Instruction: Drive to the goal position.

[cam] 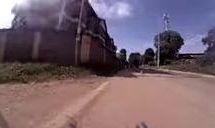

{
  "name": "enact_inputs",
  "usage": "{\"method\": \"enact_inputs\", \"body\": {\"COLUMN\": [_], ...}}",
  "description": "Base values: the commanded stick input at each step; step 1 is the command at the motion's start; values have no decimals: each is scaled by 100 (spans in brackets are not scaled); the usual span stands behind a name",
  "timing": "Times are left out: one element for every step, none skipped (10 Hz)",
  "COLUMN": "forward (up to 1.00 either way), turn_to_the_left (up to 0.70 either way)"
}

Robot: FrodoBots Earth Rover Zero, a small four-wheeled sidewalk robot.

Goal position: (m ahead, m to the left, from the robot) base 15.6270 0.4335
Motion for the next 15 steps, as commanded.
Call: {"method": "enact_inputs", "body": {"forward": [100,100,100,100,100,100,100,100,100,100,100,100,100,100,100], "turn_to_the_left": [-40,-40,-40,-40,-40,-40,-40,-40,-40,-23,0,0,0,0,0]}}
